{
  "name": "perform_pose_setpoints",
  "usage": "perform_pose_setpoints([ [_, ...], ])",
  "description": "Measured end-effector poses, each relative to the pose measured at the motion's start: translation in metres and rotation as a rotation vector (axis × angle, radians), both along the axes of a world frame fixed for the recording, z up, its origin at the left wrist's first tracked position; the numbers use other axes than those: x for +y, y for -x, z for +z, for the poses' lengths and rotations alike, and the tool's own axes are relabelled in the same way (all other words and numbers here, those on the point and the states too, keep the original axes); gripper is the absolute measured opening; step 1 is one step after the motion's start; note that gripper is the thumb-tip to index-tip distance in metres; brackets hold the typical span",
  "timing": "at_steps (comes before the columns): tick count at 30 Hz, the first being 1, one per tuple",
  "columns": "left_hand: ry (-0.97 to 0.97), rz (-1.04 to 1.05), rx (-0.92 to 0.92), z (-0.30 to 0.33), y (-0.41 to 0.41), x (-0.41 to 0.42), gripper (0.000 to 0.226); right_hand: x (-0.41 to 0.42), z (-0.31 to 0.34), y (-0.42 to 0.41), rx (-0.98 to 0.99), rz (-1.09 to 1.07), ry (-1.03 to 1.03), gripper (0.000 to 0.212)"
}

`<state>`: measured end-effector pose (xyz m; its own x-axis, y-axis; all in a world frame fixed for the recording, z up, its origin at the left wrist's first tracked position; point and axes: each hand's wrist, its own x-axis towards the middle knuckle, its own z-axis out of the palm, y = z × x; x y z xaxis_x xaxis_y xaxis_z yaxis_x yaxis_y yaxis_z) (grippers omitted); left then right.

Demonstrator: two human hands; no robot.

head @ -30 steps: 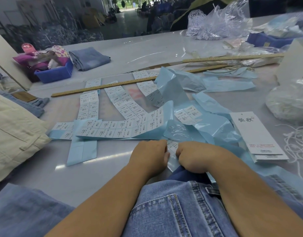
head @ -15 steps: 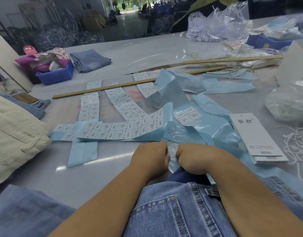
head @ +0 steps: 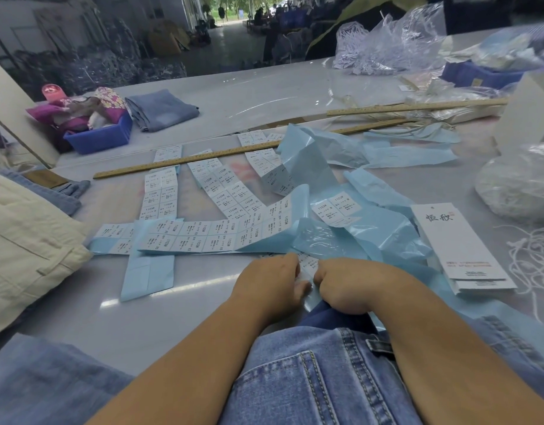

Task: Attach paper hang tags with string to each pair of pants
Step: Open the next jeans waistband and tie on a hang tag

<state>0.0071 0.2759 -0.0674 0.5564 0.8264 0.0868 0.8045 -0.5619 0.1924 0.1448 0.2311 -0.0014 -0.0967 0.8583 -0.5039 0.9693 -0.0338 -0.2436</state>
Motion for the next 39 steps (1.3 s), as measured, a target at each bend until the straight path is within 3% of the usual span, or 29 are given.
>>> perform_pose_setpoints([
  [14,-0.153,-0.054,0.091,0.0023,0.0001,-0.0013,0.014,0.0014,-0.0017,-0.0012,-0.015,0.032,-0.005,0.028],
  [18,-0.068,0.001,0.032,0.0017,0.0016,-0.0008,0.022,0.0011,-0.0031,-0.0012,-0.01,0.014,0.002,0.029],
  [24,-0.097,-0.017,0.06,0.003,-0.0032,-0.001,0.02,0.0016,-0.0035,-0.0009,-0.014,0.021,0.001,0.03],
  [30,-0.138,-0.043,0.09,0.0045,-0.0027,-0.0004,0.007,0.0016,-0.0038,-0.0009,-0.009,0.017,-0.005,0.027],
  [34,-0.026,0.023,-0.033,0.0013,-0.0019,0.0031,0.021,0.002,-0.0038,-0.0011,-0.002,-0.003,0.007,0.028],
  [39,-0.014,0.046,-0.033,-0.0005,-0.0066,0.0065,0.023,0.0014,-0.003,-0.0007,0.0,0.007,0.007,0.029],
])
